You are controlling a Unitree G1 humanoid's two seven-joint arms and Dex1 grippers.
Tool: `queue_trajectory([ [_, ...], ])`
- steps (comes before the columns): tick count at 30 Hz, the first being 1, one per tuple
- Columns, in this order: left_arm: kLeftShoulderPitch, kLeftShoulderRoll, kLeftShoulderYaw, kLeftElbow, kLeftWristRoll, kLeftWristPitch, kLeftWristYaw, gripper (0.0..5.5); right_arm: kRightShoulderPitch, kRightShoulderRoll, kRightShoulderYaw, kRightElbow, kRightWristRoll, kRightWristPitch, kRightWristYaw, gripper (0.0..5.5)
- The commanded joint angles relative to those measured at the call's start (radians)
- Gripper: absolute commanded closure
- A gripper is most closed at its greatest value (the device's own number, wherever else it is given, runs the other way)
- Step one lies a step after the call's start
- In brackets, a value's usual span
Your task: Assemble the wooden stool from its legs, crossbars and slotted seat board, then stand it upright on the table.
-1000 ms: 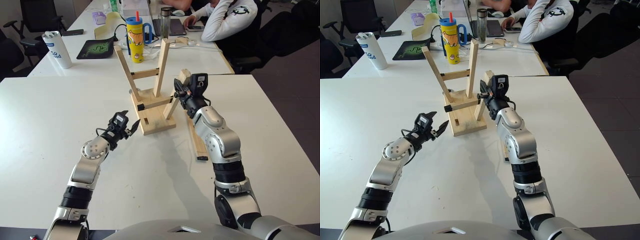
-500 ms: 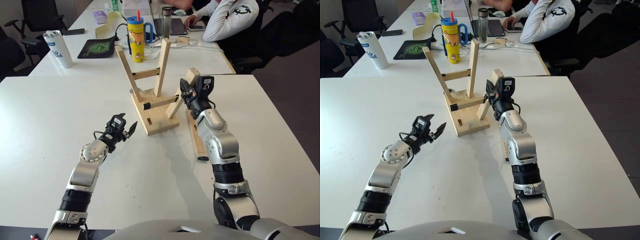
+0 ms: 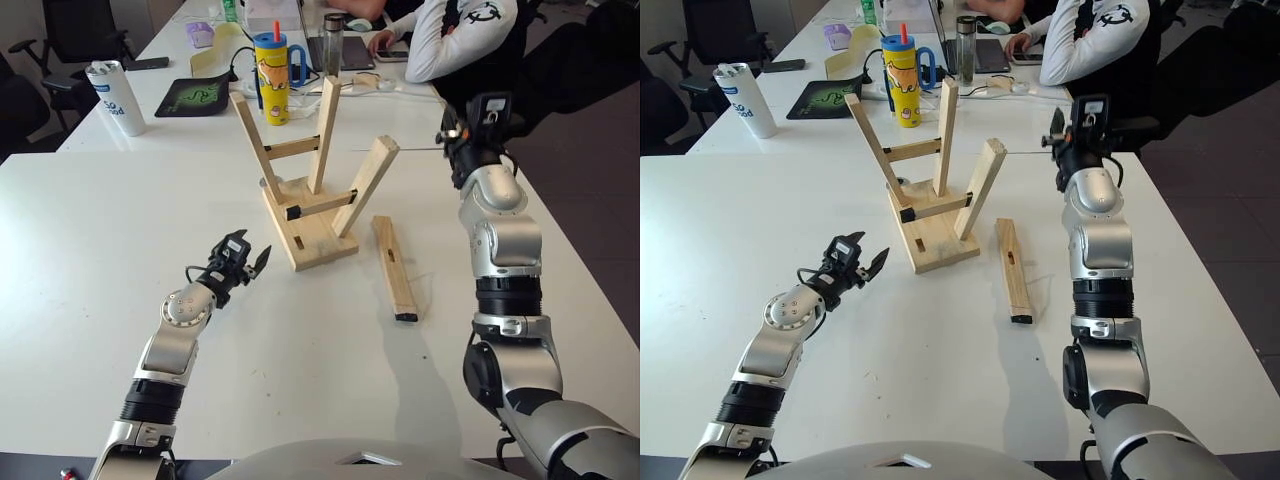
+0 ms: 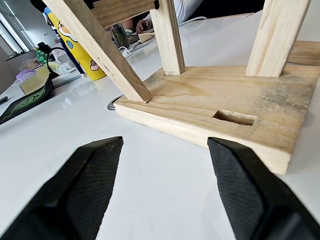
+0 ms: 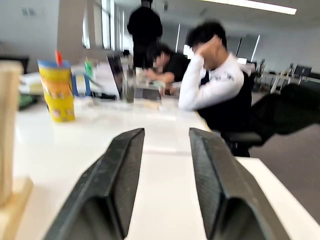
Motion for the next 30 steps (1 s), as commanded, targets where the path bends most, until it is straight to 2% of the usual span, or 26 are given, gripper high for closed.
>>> queue_trajectory([
  [1,0.010,-0.009,0.001,0.009,0.011,-0.010,0.016,2.38,0.126,0.053,0.020,-0.076,0.113,0.345,0.071,3.67],
  [7,0.009,-0.021,0.002,0.009,0.009,-0.016,0.030,2.38,0.166,0.092,0.074,-0.168,0.132,0.535,0.078,2.80],
  [16,0.018,-0.037,0.004,-0.014,-0.003,-0.004,0.033,2.38,0.192,0.131,0.113,-0.178,0.117,0.588,0.066,1.41],
  [21,0.020,-0.042,0.003,-0.020,-0.006,-0.001,0.027,2.38,0.178,0.164,0.110,-0.125,0.084,0.535,0.038,1.38],
  [30,-0.002,-0.038,0.006,-0.013,-0.018,0.002,0.013,2.38,0.177,0.169,0.093,-0.042,0.038,0.466,-0.003,2.85],
])
